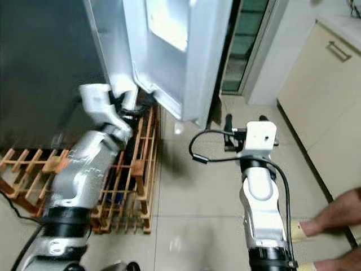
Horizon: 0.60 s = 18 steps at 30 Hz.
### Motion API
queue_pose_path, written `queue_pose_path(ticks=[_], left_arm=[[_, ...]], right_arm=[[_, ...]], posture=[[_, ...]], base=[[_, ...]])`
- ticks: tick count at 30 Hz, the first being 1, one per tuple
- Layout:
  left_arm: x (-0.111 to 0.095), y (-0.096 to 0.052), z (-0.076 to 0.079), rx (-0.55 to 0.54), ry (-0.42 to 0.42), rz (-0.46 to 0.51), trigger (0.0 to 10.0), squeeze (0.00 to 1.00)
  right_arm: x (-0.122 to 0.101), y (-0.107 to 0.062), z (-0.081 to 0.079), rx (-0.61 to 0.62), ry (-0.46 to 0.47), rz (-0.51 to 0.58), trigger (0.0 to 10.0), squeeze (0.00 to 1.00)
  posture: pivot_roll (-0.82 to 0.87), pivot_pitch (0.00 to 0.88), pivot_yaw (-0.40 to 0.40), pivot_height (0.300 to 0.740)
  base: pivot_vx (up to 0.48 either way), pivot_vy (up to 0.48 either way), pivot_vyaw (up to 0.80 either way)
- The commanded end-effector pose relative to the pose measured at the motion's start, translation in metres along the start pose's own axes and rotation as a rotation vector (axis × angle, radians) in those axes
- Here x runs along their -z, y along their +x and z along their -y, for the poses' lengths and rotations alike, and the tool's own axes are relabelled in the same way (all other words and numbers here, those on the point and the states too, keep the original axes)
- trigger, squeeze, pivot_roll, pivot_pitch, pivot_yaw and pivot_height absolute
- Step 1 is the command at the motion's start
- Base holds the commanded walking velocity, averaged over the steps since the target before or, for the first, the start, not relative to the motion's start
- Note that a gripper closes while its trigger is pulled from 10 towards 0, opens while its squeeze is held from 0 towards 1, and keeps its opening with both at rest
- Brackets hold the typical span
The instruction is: Restocking fridge
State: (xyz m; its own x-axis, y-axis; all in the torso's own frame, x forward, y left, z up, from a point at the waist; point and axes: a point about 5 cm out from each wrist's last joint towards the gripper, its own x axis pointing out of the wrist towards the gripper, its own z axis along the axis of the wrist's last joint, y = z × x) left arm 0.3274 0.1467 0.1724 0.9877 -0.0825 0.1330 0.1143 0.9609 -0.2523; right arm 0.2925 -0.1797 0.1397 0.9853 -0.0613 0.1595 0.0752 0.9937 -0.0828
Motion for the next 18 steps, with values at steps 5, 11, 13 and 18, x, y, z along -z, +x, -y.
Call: queue_pose_path(ticks=[5,11,13,18], left_arm=[[-0.008,-0.002,-0.024,-0.178,0.103,0.029,10.0,0.00],[-0.008,-0.013,-0.036,-0.190,0.139,0.035,10.0,0.00],[-0.005,-0.015,-0.037,-0.197,0.141,0.026,10.0,0.00],[-0.006,-0.014,-0.032,-0.176,0.131,0.039,10.0,0.00]], right_arm=[[-0.006,0.014,-0.003,-0.015,0.024,0.016,10.0,0.00],[-0.006,0.018,0.002,0.010,0.027,0.018,10.0,0.00],[-0.003,0.019,0.001,0.006,0.027,0.011,10.0,0.00],[-0.003,0.020,-0.006,-0.015,0.031,0.014,10.0,0.00]], posture=[[-0.08,0.000,-0.020,0.740],[-0.07,0.000,-0.015,0.740],[-0.06,0.000,-0.015,0.740],[-0.06,0.000,-0.009,0.740]], base=[[0.000,0.000,0.00],[0.000,0.000,0.13],[0.000,0.000,0.75],[0.000,0.000,0.71]])
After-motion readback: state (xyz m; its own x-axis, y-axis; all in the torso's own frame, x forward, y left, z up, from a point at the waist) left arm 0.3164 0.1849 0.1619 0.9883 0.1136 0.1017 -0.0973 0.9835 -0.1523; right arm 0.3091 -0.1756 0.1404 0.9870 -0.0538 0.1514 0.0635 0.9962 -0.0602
